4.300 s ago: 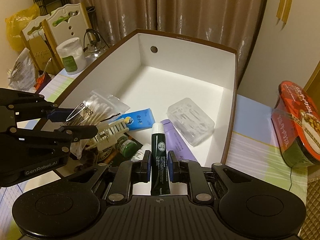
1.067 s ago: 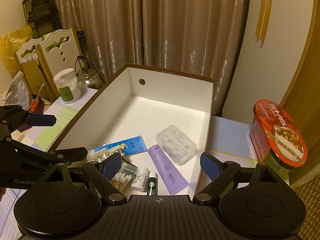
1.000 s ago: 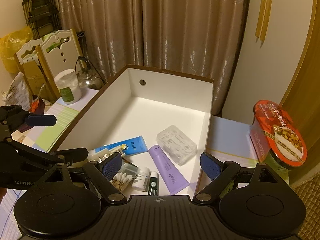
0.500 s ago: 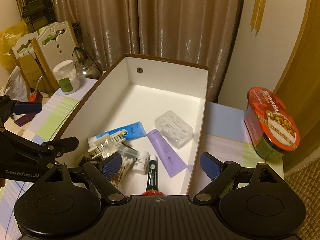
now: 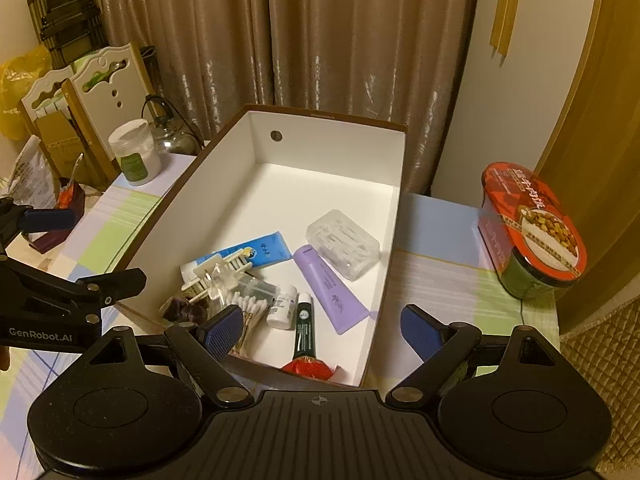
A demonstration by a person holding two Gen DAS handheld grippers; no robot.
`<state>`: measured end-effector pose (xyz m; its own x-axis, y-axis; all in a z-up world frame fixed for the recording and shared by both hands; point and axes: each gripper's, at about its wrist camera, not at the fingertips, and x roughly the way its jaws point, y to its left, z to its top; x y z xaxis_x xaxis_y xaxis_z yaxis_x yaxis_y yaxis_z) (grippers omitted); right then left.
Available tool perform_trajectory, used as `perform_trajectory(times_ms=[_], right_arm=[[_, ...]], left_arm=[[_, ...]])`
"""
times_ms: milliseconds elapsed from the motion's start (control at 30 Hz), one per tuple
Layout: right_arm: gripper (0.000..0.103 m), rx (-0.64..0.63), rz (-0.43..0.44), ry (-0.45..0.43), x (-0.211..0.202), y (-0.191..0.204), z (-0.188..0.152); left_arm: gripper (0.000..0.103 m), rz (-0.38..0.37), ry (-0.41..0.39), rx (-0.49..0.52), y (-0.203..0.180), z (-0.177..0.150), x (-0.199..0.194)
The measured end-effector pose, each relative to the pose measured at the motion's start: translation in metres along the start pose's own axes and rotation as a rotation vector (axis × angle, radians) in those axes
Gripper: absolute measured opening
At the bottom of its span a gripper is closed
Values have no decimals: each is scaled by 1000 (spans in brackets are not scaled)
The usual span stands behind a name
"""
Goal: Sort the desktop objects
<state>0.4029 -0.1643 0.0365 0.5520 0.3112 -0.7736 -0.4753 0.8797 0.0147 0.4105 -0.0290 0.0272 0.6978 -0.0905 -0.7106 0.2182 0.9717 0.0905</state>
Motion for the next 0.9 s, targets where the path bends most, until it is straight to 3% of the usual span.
perform_trajectory(times_ms=[900], right_arm=[[88,25,-3,69,-13,8,-13]], left_arm=[[102,11,64,-46,-1,-15,-17]])
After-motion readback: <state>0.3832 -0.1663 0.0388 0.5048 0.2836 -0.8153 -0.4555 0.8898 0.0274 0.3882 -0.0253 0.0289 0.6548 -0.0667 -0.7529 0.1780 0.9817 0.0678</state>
